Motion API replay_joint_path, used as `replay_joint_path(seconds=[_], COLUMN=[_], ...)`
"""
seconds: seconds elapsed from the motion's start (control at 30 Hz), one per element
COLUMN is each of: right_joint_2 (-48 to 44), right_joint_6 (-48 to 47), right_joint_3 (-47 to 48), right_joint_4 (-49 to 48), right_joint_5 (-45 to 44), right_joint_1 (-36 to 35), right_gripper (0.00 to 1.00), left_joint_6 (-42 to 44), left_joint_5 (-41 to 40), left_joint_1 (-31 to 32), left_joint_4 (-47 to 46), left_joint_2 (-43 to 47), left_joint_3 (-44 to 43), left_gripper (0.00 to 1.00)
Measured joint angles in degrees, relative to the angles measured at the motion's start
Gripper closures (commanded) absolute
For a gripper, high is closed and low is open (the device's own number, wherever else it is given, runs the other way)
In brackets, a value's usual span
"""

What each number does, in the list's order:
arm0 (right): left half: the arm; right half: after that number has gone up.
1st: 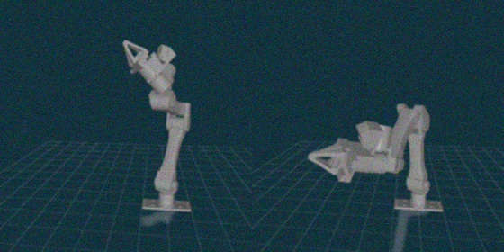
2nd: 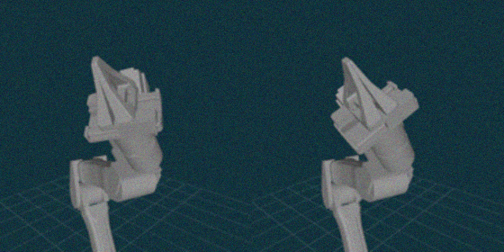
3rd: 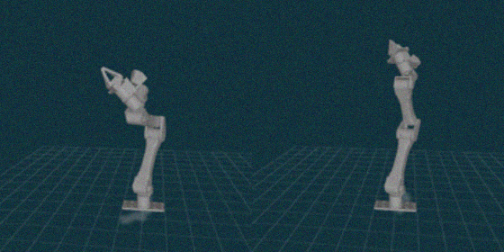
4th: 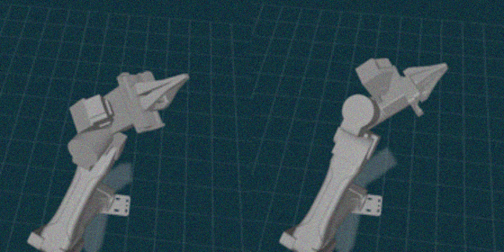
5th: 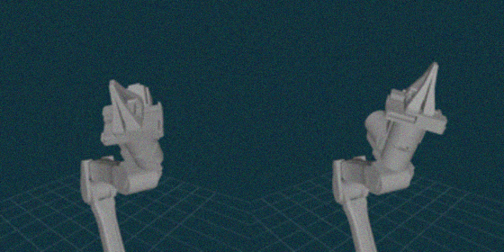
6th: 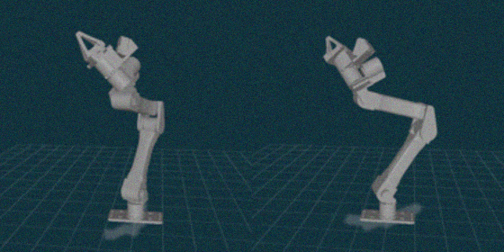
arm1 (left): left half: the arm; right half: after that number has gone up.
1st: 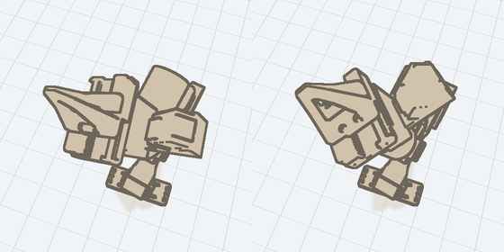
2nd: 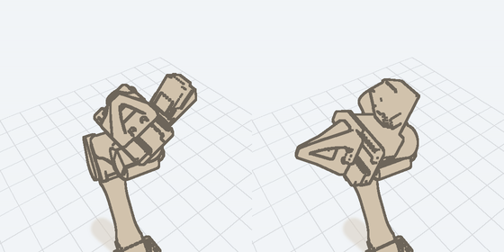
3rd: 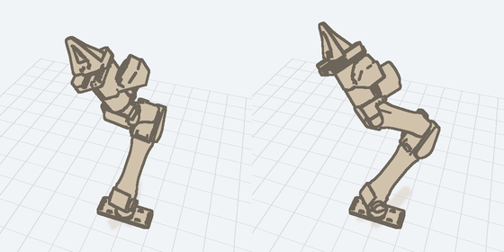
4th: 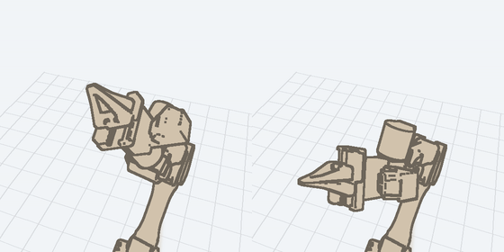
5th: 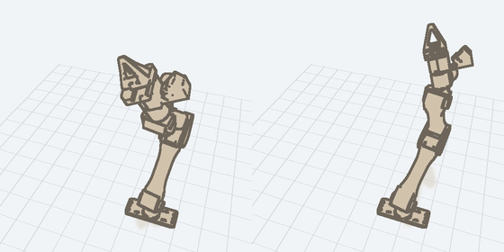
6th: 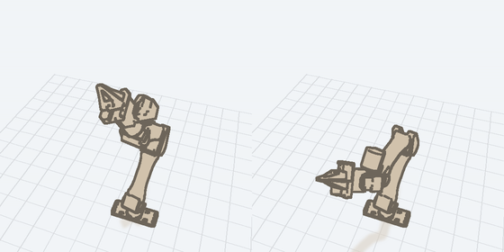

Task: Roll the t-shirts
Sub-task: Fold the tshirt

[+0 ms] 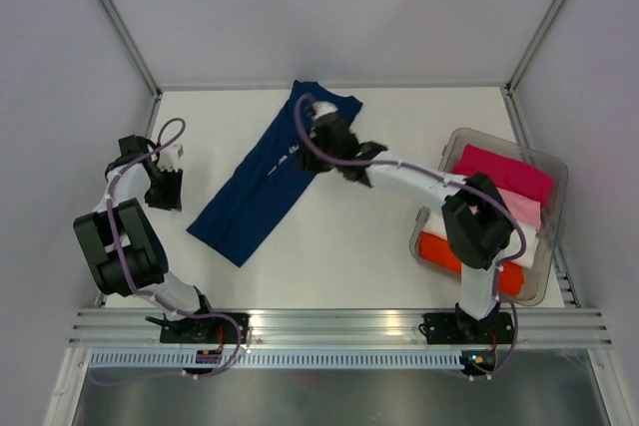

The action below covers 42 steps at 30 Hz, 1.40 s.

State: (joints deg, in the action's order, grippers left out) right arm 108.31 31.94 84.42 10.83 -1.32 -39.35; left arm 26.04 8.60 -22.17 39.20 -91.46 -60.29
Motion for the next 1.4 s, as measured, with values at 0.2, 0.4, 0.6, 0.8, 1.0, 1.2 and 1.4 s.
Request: replay_joint_path(seconds=[0.2, 0.4, 0.6, 0.8, 1.0, 1.2, 1.4], right_joint_2=[7.1, 15.4, 22.8, 25.0, 25.0, 23.9, 16.0], right_joint_6=[-21.5, -33.4, -38.6, -39.9, -39.8, -39.2, -37.7], right_joint_3=[2.7, 8.9, 17.9, 19.1, 19.0, 16.7, 4.7], right_joint_4=[-0.6, 0.9, 3.8, 6.8, 7.0, 6.3, 5.2], right_joint_5=[5.4, 3.2, -0.7, -2.0, -2.0, -1.5, -0.2], right_joint_1=[-23.0, -31.8, -32.2, -33.3, -34.0, -34.2, -33.4], right_gripper=[0.56, 0.55, 0.55, 0.56, 0.69, 0.85, 0.85], left_joint_6=[-1.9, -2.3, -2.3, -2.3, -2.3, -2.3, -2.2], left_joint_5=[0.9, 1.7, 2.1, 2.4, 2.6, 2.5, 4.0], left_joint_1=[-1.2, -1.4, -1.9, -2.3, -2.8, -2.8, -2.8], left_joint_4=[1.0, 2.4, 2.8, 2.8, 2.8, 2.8, 3.3], left_joint_2=[2.5, 4.9, 4.9, 4.9, 4.9, 4.8, 4.8], left_joint_3=[-2.7, -2.8, -2.8, -2.8, -2.8, -2.8, -2.8], left_gripper=[0.62, 0.62, 0.62, 0.62, 0.62, 0.62, 0.62])
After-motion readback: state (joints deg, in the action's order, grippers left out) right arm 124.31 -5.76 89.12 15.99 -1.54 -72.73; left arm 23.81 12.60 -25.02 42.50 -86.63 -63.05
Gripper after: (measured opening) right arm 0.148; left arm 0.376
